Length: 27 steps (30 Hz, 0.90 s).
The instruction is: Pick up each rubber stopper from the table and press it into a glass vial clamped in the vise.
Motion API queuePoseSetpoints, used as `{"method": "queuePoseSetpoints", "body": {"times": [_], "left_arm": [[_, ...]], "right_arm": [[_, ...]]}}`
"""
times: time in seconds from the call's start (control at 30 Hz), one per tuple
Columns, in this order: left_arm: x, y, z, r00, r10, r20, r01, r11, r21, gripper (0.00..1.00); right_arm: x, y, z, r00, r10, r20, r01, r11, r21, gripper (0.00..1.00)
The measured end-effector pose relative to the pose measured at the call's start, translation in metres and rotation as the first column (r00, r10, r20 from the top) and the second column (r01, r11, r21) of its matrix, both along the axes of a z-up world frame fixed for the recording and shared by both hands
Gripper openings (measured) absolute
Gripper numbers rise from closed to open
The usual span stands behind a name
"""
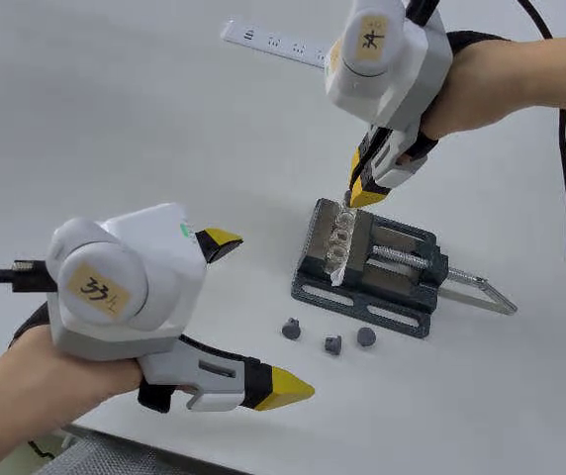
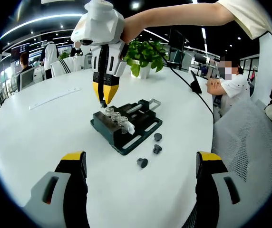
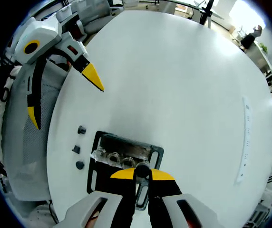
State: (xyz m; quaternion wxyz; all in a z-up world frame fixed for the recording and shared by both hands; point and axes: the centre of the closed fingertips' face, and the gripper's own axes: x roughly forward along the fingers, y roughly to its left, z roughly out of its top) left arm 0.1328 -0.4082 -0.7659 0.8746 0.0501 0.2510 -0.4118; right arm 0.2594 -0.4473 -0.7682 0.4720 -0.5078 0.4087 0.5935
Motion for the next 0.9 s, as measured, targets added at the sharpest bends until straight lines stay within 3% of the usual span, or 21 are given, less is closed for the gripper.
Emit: {"method": "queuePoseSetpoints", "body": {"times": [0.33,0.9], "left_arm": [[-0.0002,0.0009,0.0001,1.000,0.004,0.000,-0.004,1.000,0.001,0.95],[0.0007,0.0046,-0.0024,1.000,0.012,-0.006,-0.012,1.000,-0.001,0.93]], "right_arm": [[-0.0021,0.0011,-0.0001,0.995,-0.098,-0.020,0.099,0.994,0.053,0.03],[0.0032,0.0029,-0.0012,0.999,-0.044,-0.006,0.044,0.996,0.072,0.07]]}}
